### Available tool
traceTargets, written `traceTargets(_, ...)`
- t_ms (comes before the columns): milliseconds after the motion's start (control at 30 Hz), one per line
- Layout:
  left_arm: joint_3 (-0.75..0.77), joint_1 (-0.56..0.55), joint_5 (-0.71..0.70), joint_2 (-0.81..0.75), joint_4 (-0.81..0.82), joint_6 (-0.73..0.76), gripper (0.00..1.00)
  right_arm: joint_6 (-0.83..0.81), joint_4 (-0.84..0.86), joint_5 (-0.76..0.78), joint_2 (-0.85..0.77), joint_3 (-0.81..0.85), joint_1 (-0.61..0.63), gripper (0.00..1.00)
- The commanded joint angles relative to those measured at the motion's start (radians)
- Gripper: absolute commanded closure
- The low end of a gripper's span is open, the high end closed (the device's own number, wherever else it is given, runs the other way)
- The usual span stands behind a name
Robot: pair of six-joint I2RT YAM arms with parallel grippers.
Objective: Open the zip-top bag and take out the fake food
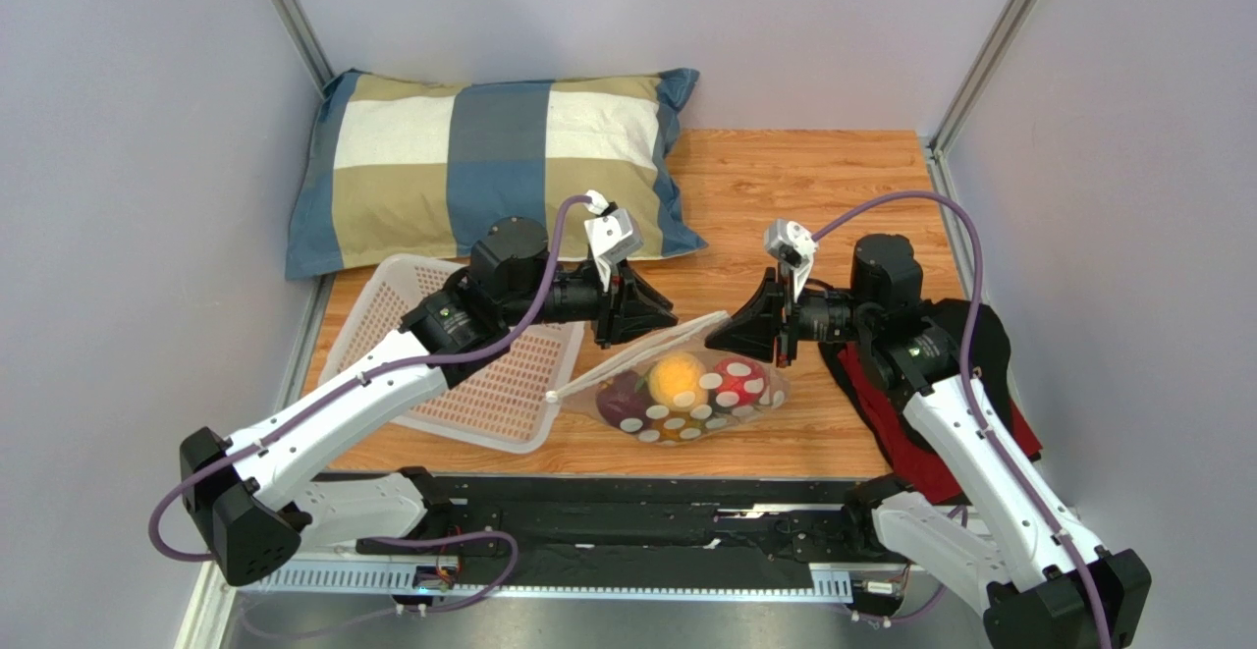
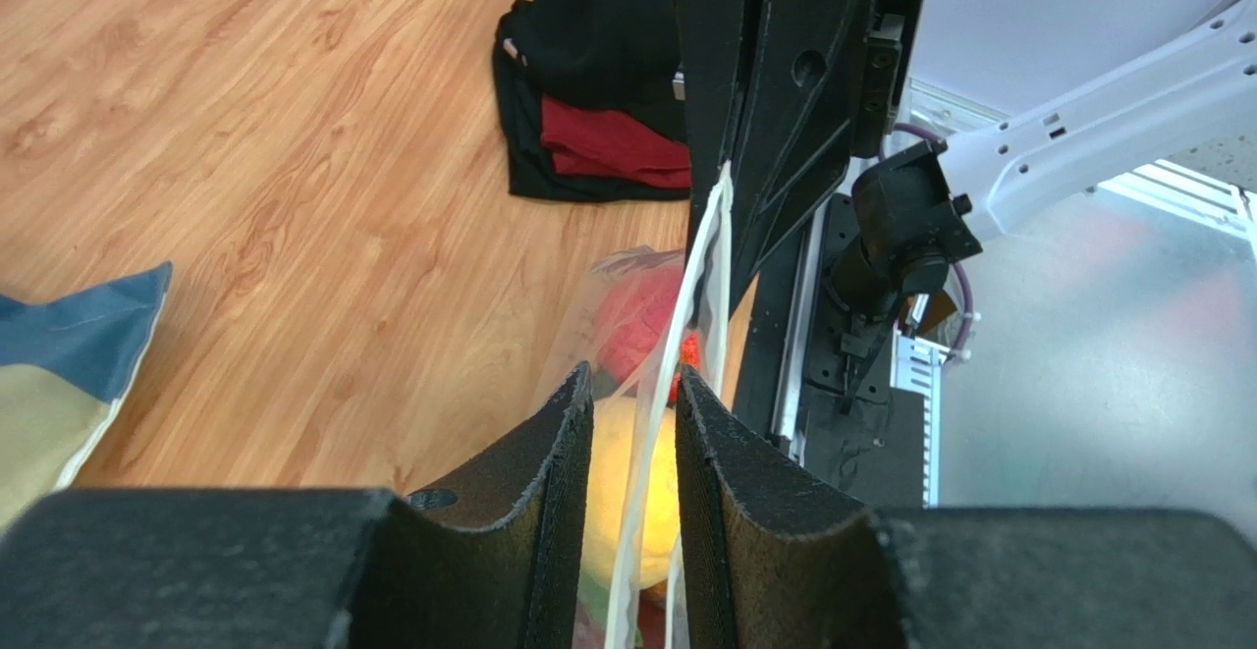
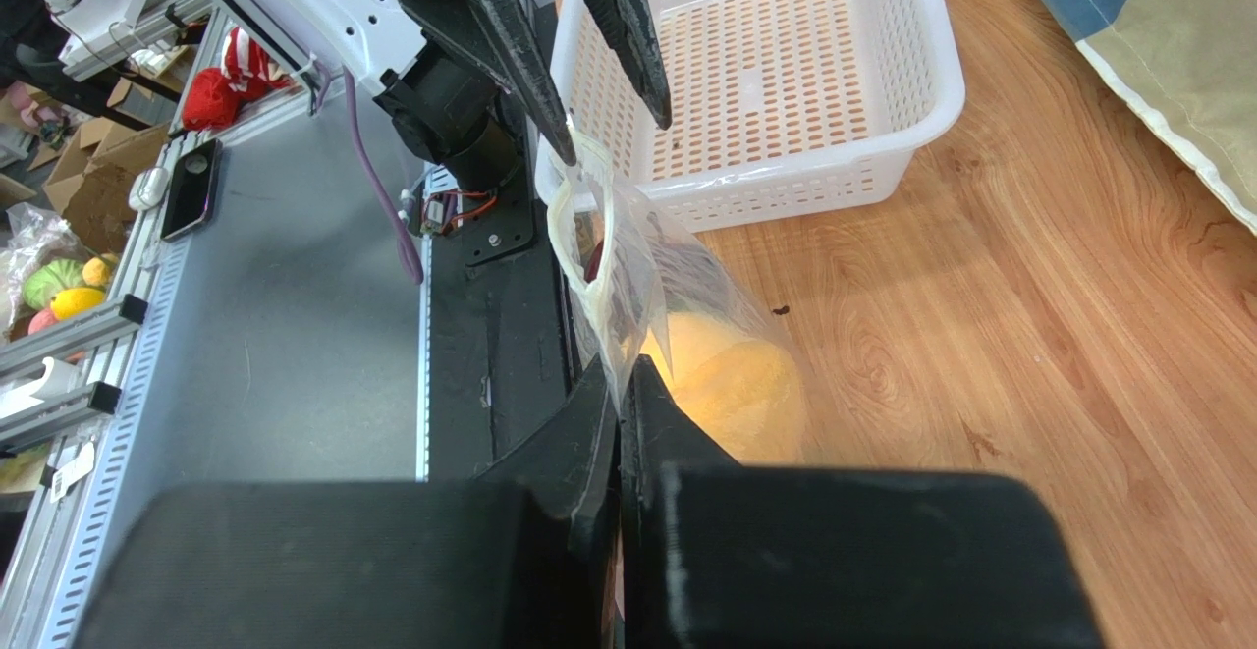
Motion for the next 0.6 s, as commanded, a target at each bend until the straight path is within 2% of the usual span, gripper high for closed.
traceTargets(0, -0.001, 0.007, 0.057, 0.008, 0.053, -0.015, 0.69, -0.020, 0.026, -0.020, -0.012, 0.041, 0.006, 1.00)
traceTargets(233, -0.038, 0.007, 0.108, 0.015, 0.092, -0.031, 0.71, -0.020, 0.025, -0.020, -0.008, 0.044, 0.006, 1.00)
traceTargets(500, -0.081, 0.007, 0.089, 0.061, 0.093, -0.060, 0.71, -0.010, 0.023, -0.014, -0.008, 0.047, 0.009, 1.00)
traceTargets(567, -0.081, 0.007, 0.126, 0.095, 0.081, -0.065, 0.74, -0.002, 0.020, 0.023, -0.015, 0.050, 0.006, 1.00)
